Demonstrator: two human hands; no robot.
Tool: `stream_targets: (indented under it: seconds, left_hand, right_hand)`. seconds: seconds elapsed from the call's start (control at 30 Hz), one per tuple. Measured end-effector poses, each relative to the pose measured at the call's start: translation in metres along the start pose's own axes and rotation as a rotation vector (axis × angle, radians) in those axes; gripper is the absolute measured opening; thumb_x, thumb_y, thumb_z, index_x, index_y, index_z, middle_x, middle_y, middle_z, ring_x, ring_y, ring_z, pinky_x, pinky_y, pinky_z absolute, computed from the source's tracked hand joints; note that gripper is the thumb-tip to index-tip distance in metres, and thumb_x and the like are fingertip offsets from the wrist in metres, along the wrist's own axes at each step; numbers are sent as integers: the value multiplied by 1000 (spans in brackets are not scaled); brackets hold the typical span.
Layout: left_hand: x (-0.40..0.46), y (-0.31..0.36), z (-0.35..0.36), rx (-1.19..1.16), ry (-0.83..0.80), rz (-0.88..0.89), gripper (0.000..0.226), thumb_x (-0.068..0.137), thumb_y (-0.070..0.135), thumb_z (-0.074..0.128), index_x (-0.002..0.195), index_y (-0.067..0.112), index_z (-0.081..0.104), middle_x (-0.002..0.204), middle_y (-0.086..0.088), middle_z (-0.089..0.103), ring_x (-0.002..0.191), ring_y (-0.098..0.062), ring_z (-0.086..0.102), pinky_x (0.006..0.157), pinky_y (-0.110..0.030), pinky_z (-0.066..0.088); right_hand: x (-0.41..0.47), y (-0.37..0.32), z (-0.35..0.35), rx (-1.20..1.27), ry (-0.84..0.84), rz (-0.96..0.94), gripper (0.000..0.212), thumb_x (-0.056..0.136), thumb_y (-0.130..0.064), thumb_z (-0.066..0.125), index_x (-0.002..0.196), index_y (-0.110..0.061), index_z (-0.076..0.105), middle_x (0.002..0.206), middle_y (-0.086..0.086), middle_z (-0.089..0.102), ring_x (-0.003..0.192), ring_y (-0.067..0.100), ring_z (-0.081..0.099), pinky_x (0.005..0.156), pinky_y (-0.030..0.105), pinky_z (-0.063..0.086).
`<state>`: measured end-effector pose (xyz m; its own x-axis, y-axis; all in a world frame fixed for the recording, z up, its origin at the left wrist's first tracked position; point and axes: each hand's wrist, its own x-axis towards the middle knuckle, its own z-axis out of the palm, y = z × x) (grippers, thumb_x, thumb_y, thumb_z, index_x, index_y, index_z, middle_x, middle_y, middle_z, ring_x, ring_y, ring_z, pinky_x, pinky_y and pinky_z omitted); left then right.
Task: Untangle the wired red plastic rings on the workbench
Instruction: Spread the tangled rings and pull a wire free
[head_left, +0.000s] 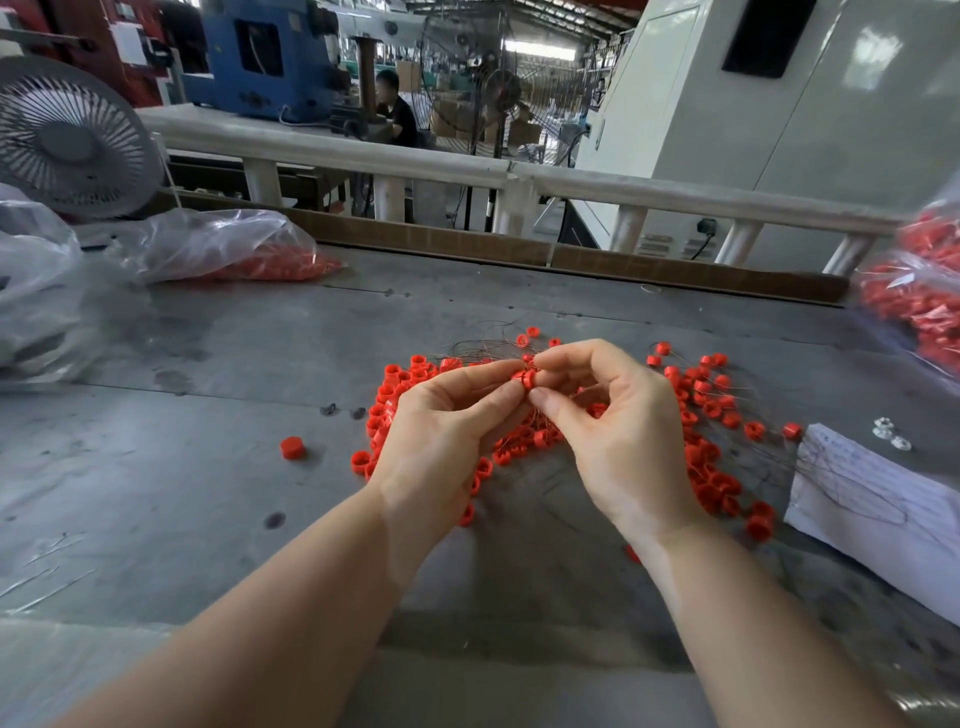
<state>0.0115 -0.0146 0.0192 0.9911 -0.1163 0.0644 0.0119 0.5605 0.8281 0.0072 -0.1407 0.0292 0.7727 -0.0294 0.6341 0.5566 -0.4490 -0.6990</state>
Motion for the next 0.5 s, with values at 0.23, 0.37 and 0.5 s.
stream_targets:
  seconds: [0.23,0.37,0.5]
  left_hand:
    - [-1,-1,-1,40,-9,26,21,73,3,64,92,5,71,85,-9,74,80,-13,71,68,-17,54]
    - [-2,-1,-2,28,-31,48,18,66,8,66,79,13,76,83,-7,74,79,-12,71,66,-16,54]
    - [-2,-1,-2,40,-32,50,17,66,9,66,77,15,77,83,-6,75,78,-12,71,66,-16,54]
  right_hand:
    - [-2,0,0,34,0,26,21,76,3,72,81,-17,67,76,-7,67,71,1,62,66,7,43]
    - [-3,2,0,-29,13,-20,13,76,1,73,79,-11,71,80,4,67,76,5,60,68,8,42]
    - [-5,3,0,-109,26,-97,7,77,1,72,80,-6,72,79,0,61,76,3,55,69,7,40]
